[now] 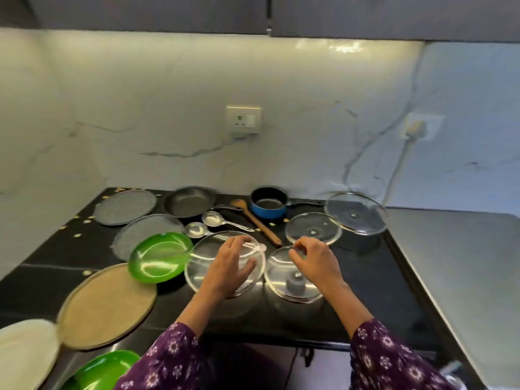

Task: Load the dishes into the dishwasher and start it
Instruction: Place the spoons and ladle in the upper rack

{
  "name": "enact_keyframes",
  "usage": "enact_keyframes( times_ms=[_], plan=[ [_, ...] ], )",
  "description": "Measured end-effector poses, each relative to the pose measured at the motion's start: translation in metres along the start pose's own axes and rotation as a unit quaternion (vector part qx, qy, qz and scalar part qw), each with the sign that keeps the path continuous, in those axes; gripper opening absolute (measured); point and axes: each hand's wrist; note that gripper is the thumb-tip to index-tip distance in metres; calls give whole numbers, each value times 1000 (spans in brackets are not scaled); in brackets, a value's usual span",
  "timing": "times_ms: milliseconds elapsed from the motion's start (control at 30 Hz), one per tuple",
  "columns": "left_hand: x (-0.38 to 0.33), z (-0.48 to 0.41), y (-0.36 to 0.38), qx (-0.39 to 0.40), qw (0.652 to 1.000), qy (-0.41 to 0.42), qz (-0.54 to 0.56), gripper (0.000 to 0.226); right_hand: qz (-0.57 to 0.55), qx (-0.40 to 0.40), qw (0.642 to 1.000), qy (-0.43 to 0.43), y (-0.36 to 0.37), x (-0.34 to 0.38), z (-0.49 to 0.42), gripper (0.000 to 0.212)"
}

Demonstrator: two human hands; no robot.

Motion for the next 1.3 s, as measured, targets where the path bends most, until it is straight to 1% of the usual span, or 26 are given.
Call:
enact_keyframes(
  times_ms=[133, 233, 433, 533, 667, 767, 900, 1167, 1300],
  plan=[
    [43, 37, -58, -48, 996, -76, -11, 60, -25, 30, 998, -44, 28, 59, -18, 14],
    [67, 60, -88, -73, 988, -132, -16, 50, -25, 44, 996, -68, 50, 97, -28, 13],
    [92, 65, -108, -101, 981, -165, -15, 45, -4, 88, 991, -100, 74, 132, -63, 13],
    [100, 52, -105, -106, 980, -165, -13, 42, 23, 108, 988, -107, 81, 136, -94, 14],
    [111, 31, -92, -96, 982, -162, 5, 37, 52, 123, 987, -91, 99, 128, -139, 14],
    [118, 15, -81, -86, 984, -154, 7, 34, 84, 158, 981, -72, 117, 116, -170, 13],
    [129, -6, -68, -90, 983, -158, 7, 32, 118, 200, 970, -70, 143, 99, -207, 14],
    [149, -35, -50, -76, 981, -176, 3, 31, 142, 269, 950, -64, 189, 80, -247, 13],
    [159, -38, -45, -73, 980, -185, 0, 29, 182, 299, 932, -94, 207, 79, -251, 16]
  ],
)
Point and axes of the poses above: each hand's wrist, its own z-axis away from the middle knuckle, its own y-axis out of the palm, x = y × z, and after that the axes turned 13 degrees about z, right-handed
